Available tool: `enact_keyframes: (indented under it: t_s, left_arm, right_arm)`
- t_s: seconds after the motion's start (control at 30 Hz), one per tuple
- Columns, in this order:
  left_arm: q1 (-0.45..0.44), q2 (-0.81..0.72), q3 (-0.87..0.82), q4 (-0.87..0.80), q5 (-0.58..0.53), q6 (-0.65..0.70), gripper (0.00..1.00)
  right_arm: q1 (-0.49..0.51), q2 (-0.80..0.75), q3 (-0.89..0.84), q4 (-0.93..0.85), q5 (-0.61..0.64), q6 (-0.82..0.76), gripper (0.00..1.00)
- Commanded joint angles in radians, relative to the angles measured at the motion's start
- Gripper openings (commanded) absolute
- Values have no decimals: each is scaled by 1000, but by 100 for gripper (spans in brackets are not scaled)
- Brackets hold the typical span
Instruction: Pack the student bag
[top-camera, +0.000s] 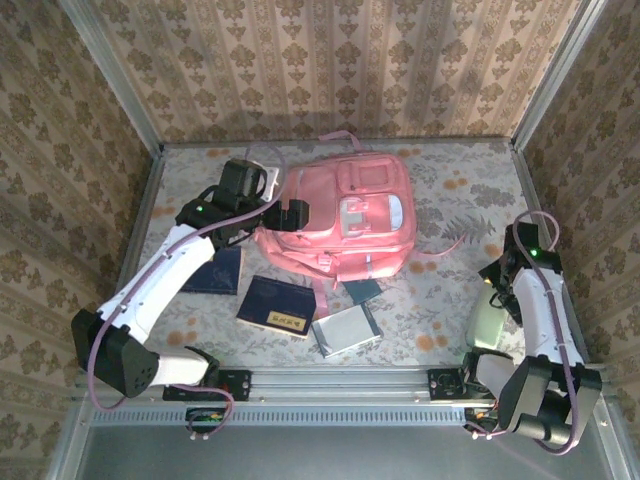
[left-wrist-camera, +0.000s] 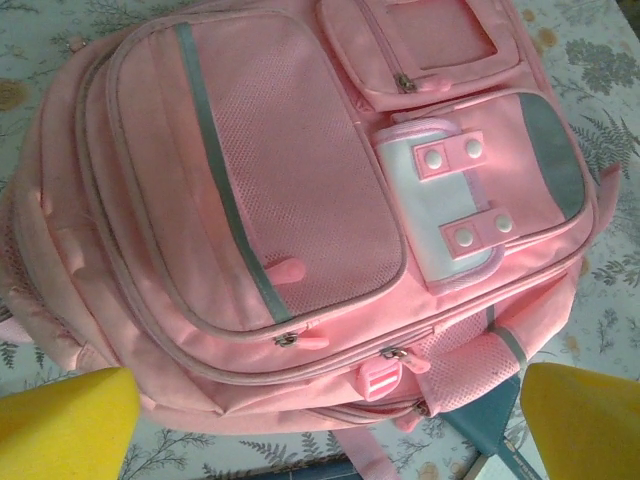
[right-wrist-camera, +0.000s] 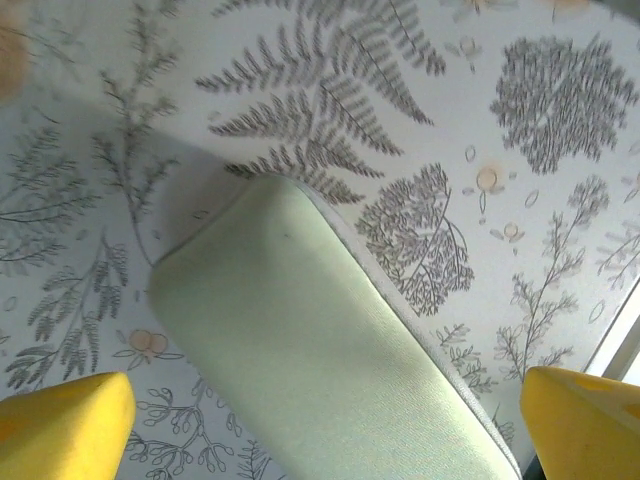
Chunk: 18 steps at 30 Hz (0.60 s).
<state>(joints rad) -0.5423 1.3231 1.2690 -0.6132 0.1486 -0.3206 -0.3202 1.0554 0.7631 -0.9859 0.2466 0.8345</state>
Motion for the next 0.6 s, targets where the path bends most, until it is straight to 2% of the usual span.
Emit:
enact_keyframes:
  t_s: [0.0,0.13,0.3,0.4,0.57]
  left_arm:
    - [7,2,-17,26,41,-14,100]
    - [10,-6,-21,27,25,-4,100]
    - [22,8,-25,39,46,-11,100]
    - [32,10,-26,41,55,-12,100]
    - [35,6,-30,41,57,-8,100]
  right_arm:
    - [-31,3,-58,51,-97,21,100]
    - [-29,25,-122,161,-241,16,100]
    - [0,36,-184,331,-421,29,93]
    - [55,54,-192,432,-484,36,87]
    - [180,180,-141,518,-496,8,79]
